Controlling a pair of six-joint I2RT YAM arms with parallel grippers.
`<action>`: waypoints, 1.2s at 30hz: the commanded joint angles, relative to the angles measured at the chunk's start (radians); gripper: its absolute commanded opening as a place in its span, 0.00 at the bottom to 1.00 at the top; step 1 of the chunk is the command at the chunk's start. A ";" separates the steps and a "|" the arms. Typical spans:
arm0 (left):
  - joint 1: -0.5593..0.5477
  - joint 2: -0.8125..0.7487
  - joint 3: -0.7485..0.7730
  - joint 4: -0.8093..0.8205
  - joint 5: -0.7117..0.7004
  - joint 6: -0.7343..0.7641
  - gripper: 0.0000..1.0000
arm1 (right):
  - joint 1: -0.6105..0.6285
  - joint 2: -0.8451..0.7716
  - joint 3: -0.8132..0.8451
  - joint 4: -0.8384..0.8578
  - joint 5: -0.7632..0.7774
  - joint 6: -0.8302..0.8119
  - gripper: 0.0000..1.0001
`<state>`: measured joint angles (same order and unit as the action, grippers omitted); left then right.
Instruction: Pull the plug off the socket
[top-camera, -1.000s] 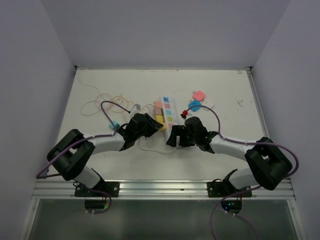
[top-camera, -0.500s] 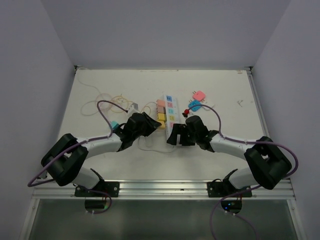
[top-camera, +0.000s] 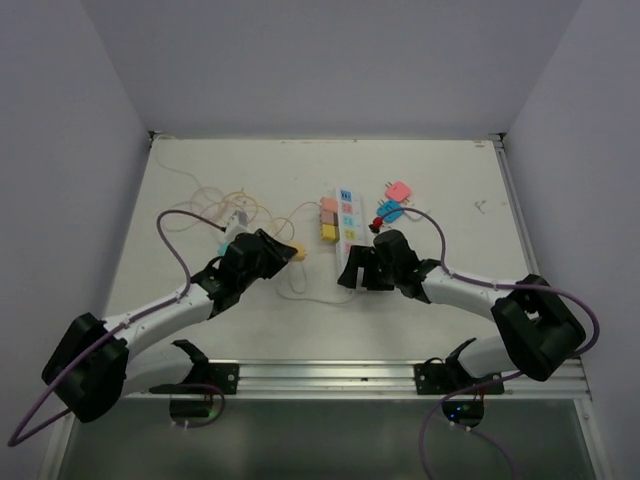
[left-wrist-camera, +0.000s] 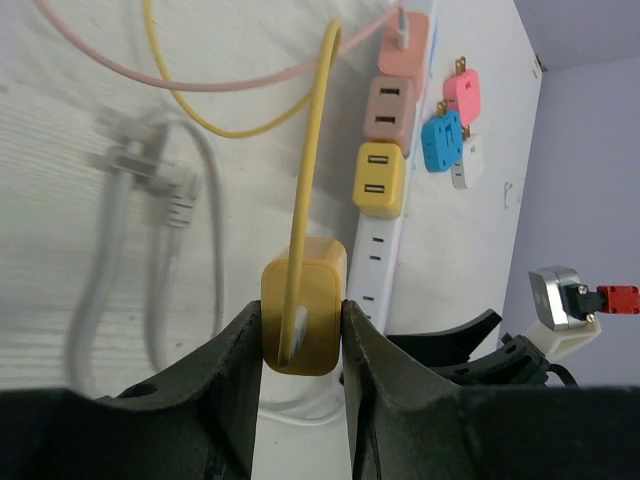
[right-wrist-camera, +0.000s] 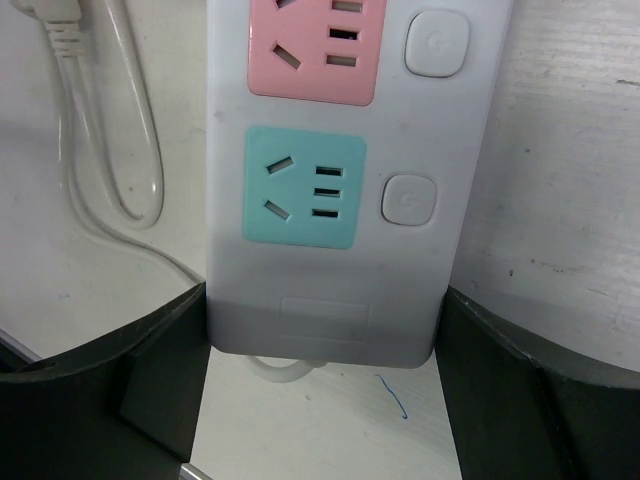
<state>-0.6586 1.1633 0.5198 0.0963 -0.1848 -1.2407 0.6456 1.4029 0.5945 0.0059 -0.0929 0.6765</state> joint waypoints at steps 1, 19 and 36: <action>0.065 -0.135 -0.041 -0.139 -0.080 0.073 0.00 | -0.018 0.001 -0.007 -0.168 0.073 0.000 0.00; 0.476 -0.071 -0.139 -0.113 0.053 0.305 0.08 | -0.021 -0.019 0.007 -0.196 0.068 -0.026 0.00; 0.502 -0.224 -0.107 -0.211 0.136 0.331 0.97 | -0.020 0.007 0.160 -0.451 0.151 -0.195 0.00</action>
<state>-0.1638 0.9787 0.3485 -0.0448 -0.0624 -0.9520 0.6334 1.3941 0.6922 -0.2825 -0.0025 0.5442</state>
